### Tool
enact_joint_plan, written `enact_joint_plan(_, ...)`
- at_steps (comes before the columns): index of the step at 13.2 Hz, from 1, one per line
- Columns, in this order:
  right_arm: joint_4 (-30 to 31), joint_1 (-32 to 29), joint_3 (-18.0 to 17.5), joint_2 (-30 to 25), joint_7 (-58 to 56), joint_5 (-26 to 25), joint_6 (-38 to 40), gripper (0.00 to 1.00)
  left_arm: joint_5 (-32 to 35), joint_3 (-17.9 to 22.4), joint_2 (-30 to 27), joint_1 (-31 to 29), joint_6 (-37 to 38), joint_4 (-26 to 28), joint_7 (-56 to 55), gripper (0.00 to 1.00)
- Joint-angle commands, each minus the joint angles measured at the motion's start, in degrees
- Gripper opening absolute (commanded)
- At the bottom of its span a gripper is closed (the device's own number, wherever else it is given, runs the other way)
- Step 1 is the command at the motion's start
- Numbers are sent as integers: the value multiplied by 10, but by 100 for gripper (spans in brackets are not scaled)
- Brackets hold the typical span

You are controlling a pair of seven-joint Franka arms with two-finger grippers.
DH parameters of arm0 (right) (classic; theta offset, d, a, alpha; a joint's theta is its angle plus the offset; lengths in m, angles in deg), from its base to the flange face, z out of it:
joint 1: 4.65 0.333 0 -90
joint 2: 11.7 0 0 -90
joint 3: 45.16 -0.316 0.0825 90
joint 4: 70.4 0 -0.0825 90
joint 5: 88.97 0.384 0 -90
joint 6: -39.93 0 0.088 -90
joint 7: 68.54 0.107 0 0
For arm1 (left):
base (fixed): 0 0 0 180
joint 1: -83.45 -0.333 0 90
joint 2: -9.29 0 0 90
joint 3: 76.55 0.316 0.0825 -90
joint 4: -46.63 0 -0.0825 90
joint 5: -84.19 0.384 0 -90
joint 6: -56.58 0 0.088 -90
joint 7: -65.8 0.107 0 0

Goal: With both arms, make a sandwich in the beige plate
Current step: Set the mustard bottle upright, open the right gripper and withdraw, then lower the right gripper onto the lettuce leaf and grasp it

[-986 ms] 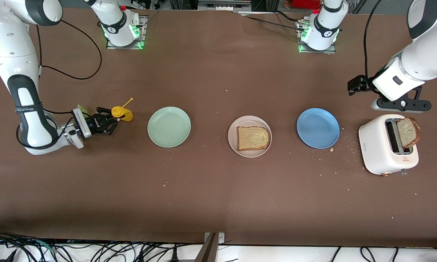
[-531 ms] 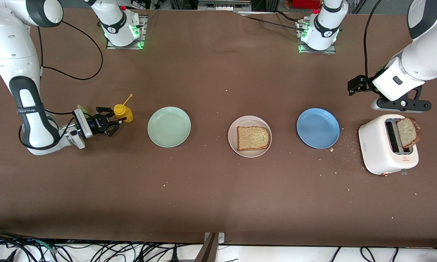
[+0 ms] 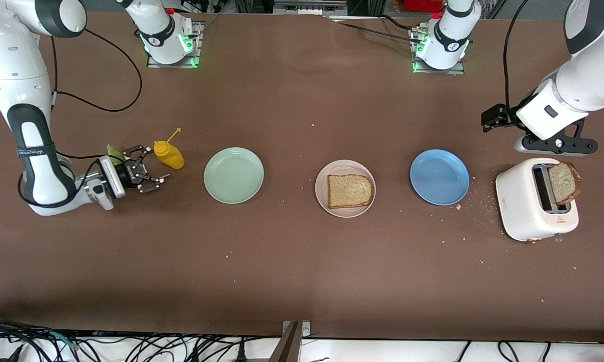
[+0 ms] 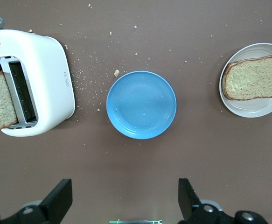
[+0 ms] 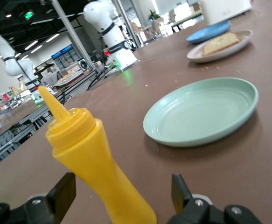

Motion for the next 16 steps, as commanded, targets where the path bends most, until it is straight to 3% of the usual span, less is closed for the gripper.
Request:
enact_joint_plan(1,-22,-7,9,-30,112,-40,10,91,-6,-2,-11,-5,4,5,6,100)
enact_joint_plan(6,-45,-6,47,-140,309,-140,10,94,-6,-2,-11,-6,4,5,6,100)
enact_joint_plan(9,-46,6,39,-242,485,-248,-12,94,-6,-3,-11,-9,4,5,7,100)
enact_joint_plan(13,-44,84,37,-337,719,-387,-52,98,-6,-2,-11,-12,4,5,19,100)
enact_joint_plan(16,-11,143,37,-349,875,-484,-95,98,-6,-3,-11,-14,4,5,19,100)
